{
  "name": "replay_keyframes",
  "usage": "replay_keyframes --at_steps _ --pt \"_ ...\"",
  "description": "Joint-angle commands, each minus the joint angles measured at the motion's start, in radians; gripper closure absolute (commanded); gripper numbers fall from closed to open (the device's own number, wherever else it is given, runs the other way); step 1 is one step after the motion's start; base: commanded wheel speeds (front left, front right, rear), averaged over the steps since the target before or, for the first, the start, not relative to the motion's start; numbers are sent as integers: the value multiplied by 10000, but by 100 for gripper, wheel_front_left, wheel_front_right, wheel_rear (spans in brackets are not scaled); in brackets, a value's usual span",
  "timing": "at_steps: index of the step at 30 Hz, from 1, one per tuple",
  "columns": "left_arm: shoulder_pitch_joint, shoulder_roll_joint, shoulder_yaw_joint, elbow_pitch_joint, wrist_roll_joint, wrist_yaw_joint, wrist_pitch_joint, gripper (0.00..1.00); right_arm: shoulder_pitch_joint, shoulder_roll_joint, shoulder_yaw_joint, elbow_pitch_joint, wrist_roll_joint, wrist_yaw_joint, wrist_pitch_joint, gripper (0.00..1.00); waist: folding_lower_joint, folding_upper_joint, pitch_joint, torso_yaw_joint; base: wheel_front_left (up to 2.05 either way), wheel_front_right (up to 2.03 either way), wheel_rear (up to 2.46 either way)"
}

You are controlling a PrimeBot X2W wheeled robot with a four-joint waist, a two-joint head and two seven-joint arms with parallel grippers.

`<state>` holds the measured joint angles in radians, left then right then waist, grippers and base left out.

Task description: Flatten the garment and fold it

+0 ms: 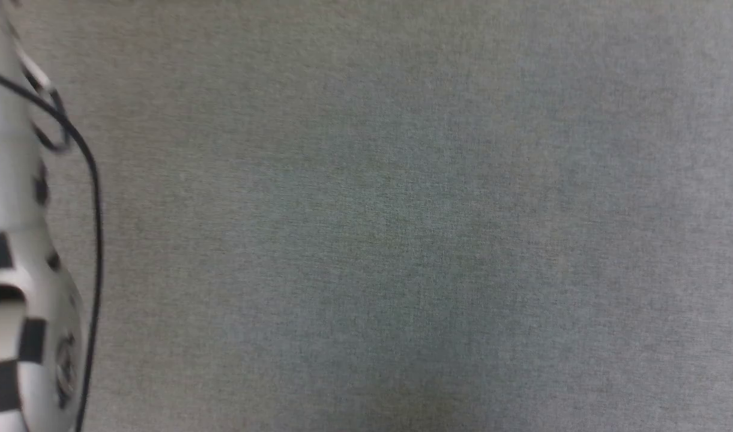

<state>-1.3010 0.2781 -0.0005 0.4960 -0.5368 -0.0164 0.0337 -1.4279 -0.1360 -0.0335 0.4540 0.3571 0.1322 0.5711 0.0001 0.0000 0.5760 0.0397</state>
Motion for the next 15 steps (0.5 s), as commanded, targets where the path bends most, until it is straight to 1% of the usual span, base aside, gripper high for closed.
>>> replay_keyframes --at_steps 1,4,6,9,11,12,13,15 --pt "478 -34 -64 116 -42 -180 -119 100 660 -186 125 -273 314 -15 -126 100 -1 0 -557 195 0 0 0" --pt "1640 22 -243 211 -110 -564 -273 100 2465 -476 413 -1078 1081 -15 -336 100 -1 0 -1261 260 0 0 0" --pt "2553 135 -364 100 -99 -711 -347 100 3749 -604 474 -1659 1623 -15 -463 100 -1 0 -1754 271 0 0 0" --pt "4126 -27 -132 -367 -586 -799 -497 100 5733 -760 474 -2498 2078 -15 -717 100 -1 0 -2478 257 0 0 0" --pt "5384 -152 68 -885 -814 -688 -595 100 7145 -764 434 -2951 2254 -15 -864 100 -1 0 -2938 207 0 0 0" --pt "6118 -164 4 -1240 -752 -624 -549 100 7860 -773 392 -3180 2301 -15 -916 100 -1 0 -3108 201 0 0 0" --pt "6873 -370 34 -1543 -968 -573 -433 100 8553 -780 348 -3366 2289 -15 -1006 100 -1 0 -3313 200 0 0 0" --pt "8180 -522 144 -2102 -1062 -301 -391 100 9680 -578 152 -3612 2404 -15 -1169 100 -1 0 -3656 175 0 0 0"
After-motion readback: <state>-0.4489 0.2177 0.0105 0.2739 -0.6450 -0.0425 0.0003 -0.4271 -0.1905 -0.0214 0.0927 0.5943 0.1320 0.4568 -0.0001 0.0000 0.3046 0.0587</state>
